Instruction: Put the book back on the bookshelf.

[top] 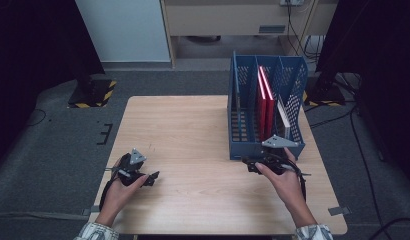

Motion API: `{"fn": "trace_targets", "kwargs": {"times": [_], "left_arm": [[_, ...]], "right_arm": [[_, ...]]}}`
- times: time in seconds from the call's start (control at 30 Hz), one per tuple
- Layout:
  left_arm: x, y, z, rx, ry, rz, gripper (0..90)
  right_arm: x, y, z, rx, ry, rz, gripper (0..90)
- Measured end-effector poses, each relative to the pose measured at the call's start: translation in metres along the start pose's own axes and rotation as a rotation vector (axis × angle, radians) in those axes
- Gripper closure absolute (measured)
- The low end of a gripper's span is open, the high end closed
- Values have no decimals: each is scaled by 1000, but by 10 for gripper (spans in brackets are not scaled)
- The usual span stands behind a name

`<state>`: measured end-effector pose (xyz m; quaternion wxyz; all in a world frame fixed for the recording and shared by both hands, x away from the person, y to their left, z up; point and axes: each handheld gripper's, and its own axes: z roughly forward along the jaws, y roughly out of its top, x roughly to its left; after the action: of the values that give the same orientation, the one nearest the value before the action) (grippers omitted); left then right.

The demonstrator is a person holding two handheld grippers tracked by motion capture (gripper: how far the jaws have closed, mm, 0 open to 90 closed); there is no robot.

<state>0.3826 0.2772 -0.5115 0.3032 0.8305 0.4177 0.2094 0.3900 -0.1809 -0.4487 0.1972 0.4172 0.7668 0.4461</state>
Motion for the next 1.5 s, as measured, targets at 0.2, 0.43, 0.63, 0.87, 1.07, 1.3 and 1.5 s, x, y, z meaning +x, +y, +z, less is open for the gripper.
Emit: {"fn": "trace_targets", "kwargs": {"times": [0.2, 0.43, 0.63, 0.87, 1.07, 1.3, 1.5], "left_arm": [[0, 0, 0, 0, 0, 0, 36], [-1, 0, 0, -2, -1, -2, 36], [0, 0, 0, -2, -1, -3, 36], [-1, 0, 0, -1, -2, -2, 36], [-1, -1, 2, 12, -10, 5, 35], [0, -2, 4, 21, -6, 3, 33], [4, -4, 6, 31, -5, -8, 32]], "right_arm": [[8, -7, 3, 20, 18, -8, 97], [17, -19, 7, 49, 39, -15, 97], [23, -28, 12, 75, 50, -12, 98], [32, -39, 21, 106, 67, -22, 98], [39, -44, 29, 139, 81, -40, 98], [49, -49, 43, 167, 95, -47, 97], [53, -54, 56, 187, 83, -36, 98]]}}
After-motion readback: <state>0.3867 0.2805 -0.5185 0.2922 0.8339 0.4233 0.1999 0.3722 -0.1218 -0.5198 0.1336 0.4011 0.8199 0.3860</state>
